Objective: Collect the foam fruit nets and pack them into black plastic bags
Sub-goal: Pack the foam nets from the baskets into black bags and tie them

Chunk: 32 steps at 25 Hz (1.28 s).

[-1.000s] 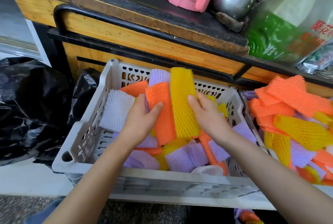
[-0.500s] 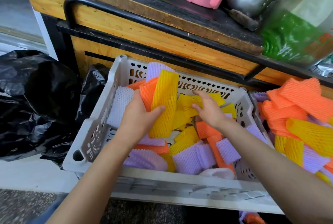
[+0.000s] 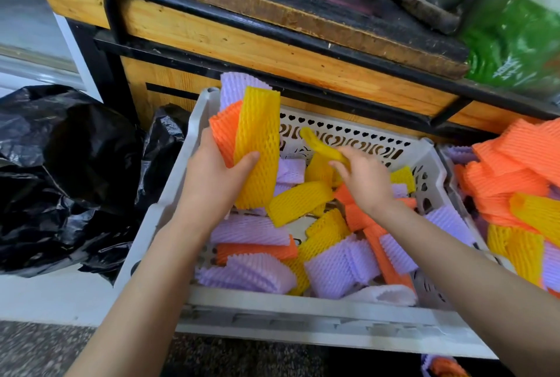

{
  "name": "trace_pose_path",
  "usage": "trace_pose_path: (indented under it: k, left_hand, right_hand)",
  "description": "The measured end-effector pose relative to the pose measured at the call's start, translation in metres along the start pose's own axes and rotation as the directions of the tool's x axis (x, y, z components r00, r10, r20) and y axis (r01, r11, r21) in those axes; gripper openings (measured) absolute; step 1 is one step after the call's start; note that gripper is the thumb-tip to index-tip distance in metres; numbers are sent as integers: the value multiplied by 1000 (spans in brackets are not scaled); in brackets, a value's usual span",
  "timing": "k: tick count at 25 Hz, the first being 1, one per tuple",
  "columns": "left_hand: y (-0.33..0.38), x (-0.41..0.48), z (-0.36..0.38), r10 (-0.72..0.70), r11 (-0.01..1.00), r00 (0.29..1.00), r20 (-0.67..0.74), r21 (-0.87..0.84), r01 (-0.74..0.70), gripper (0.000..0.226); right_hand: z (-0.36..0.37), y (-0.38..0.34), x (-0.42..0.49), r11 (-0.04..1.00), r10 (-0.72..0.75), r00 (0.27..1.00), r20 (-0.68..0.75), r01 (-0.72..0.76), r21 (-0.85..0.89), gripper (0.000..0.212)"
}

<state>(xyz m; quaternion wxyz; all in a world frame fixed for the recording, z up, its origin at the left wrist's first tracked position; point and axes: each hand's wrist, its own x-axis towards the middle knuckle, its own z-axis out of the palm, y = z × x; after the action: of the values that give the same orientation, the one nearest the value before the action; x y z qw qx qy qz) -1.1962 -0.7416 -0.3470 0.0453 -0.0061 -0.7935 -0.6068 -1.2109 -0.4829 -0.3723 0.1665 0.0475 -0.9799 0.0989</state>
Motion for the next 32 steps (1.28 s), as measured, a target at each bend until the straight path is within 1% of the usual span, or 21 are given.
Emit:
trace_pose_path:
  k: [1, 2, 3, 4, 5, 6, 8, 9, 11, 13, 16, 18, 19, 21, 22, 24, 26, 28, 30, 31, 32]
  left_hand:
    - [-1, 0, 1, 8, 1000, 1000, 14, -4, -7, 57]
    - [-2, 0, 2, 11, 1000, 1000, 26, -2, -11, 57]
    - [-2, 0, 3, 15, 1000, 999, 30, 9, -16, 57]
    - [-2, 0, 4, 18, 1000, 999, 32, 22, -18, 56]
    - [-2, 0, 5, 19, 999, 999, 35, 35, -20, 55]
    - [-1, 0, 6, 25, 999, 999, 42, 43, -27, 55]
    - [0, -1, 7, 42, 998, 997, 60, 52, -45, 56]
    - [1, -1, 7, 47, 998, 997, 62, 48, -50, 56]
    - [2, -2, 6, 32, 999, 997, 68, 25, -34, 55]
    - [3, -2, 5, 23, 1000, 997, 74, 3, -23, 54]
    - [2, -2, 5, 17, 1000, 997, 78, 10, -18, 53]
    - [1, -1, 5, 13, 1000, 997, 79, 21, -15, 55]
    - [1, -2, 6, 10, 1000, 997, 80, 29, -13, 56]
    - [1, -1, 8, 13, 998, 997, 70, 55, -17, 56]
    - [1, -1, 9, 20, 996, 998, 63, 82, -25, 56]
    - [2, -4, 12, 35, 986, 997, 68, 159, -45, 56]
    - [5, -11, 17, 51, 980, 993, 107, 188, -71, 57]
    - [10, -19, 20, 113, 980, 983, 142, 146, -134, 53]
    - [14, -26, 18, 233, 968, 958, 167, 48, -245, 35]
    - [15, -29, 16, 273, 961, 944, 187, 0, -278, 31]
    - [14, -33, 14, 302, 953, 931, 205, -36, -302, 36]
  right_hand:
    - [7, -8, -3, 997, -58, 991, 125, 51, 57, 33]
    - [15, -15, -7, 991, -97, 950, 298, 65, 114, 44]
    - [22, -21, -12, 987, -116, 882, 457, 51, 152, 55]
    - [29, -24, -17, 984, -119, 833, 540, 25, 177, 63]
    - [33, -25, -19, 980, -94, 833, 545, -20, 198, 68]
    - [35, -25, -20, 973, -48, 855, 517, -77, 218, 73]
    - [36, -23, -18, 971, 28, 857, 515, -145, 188, 83]
    - [37, -20, -16, 983, 44, 830, 556, -135, 124, 84]
    - [39, -15, -12, 999, 39, 778, 627, -40, -12, 80]
    - [38, -13, -7, 993, 23, 753, 657, 57, -100, 71]
    - [28, -13, 0, 953, -28, 755, 655, 218, -210, 61]
    - [19, -12, 2, 947, -33, 782, 623, 224, -231, 63]
    - [13, -12, 3, 960, -10, 803, 596, 174, -218, 64]
    - [-4, -17, 0, 995, 82, 864, 497, -42, -91, 59]
    - [-12, -22, -3, 989, 135, 897, 422, -148, -2, 55]
    - [-27, -41, -9, 956, 192, 943, 273, -243, 165, 48]
    - [-38, -72, -18, 897, 185, 960, 210, -252, 363, 45]
    - [-42, -100, -28, 827, 127, 971, 200, -215, 519, 48]
    - [-45, -116, -37, 784, 72, 978, 193, -176, 596, 54]
    - [-49, -120, -41, 762, 66, 978, 196, -176, 623, 57]
    - [-54, -121, -44, 739, 75, 977, 198, -188, 647, 60]
